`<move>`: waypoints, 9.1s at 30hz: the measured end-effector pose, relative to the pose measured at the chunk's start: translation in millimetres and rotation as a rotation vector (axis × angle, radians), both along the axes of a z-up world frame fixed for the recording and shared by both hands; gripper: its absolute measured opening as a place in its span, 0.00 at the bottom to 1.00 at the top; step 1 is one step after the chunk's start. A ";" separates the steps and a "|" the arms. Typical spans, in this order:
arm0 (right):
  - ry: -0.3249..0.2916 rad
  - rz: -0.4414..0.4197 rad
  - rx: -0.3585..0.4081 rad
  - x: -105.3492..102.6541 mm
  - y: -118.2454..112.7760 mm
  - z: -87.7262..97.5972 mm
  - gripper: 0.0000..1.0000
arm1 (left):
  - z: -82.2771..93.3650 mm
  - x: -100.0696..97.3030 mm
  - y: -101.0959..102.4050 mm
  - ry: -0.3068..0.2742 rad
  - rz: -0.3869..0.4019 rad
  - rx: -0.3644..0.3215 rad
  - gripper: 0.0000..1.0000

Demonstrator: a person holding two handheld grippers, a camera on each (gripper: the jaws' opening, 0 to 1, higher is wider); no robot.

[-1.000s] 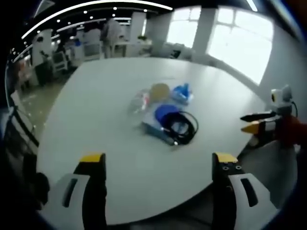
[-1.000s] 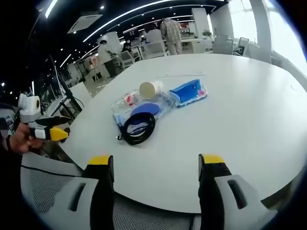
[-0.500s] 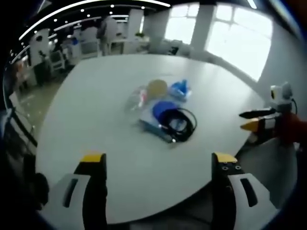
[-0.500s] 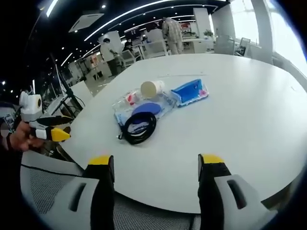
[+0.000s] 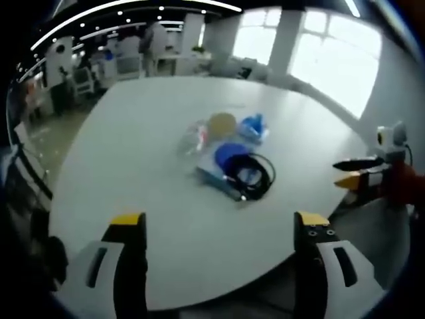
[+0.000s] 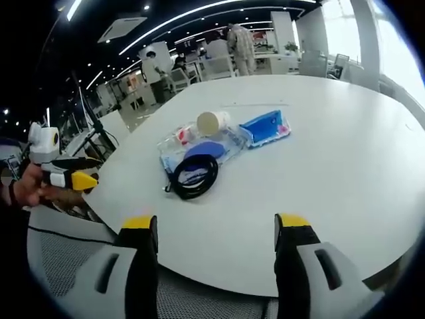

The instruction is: Arrange the tabletop items into an orderly group along one side of the table until the central work area is clear of visible clutter.

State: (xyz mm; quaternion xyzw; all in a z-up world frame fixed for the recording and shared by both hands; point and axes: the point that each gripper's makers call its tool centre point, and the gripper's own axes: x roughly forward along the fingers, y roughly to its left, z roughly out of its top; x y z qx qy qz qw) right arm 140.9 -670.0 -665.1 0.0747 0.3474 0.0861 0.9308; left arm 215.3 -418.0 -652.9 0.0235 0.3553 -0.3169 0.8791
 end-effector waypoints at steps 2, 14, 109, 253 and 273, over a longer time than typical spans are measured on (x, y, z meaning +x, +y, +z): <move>-0.002 -0.003 0.000 0.2 -0.9 0.1 0.71 | -0.2 -0.9 -0.6 0.007 0.001 -0.004 0.89; -0.001 -0.004 0.009 -0.2 0.2 1.2 0.71 | -1.4 7.2 -8.7 0.008 -0.028 0.015 0.89; 0.048 -0.007 -0.064 -2.3 -9.6 -12.9 0.69 | -94.5 203.0 -117.5 0.267 -0.170 0.287 0.39; 0.039 0.080 0.006 -4.3 15.6 -11.2 0.77 | -31.5 181.3 -45.6 0.072 0.090 0.080 0.69; 0.038 0.067 0.017 -5.4 14.8 -10.8 0.76 | -27.6 180.7 -44.3 0.057 0.130 0.042 0.68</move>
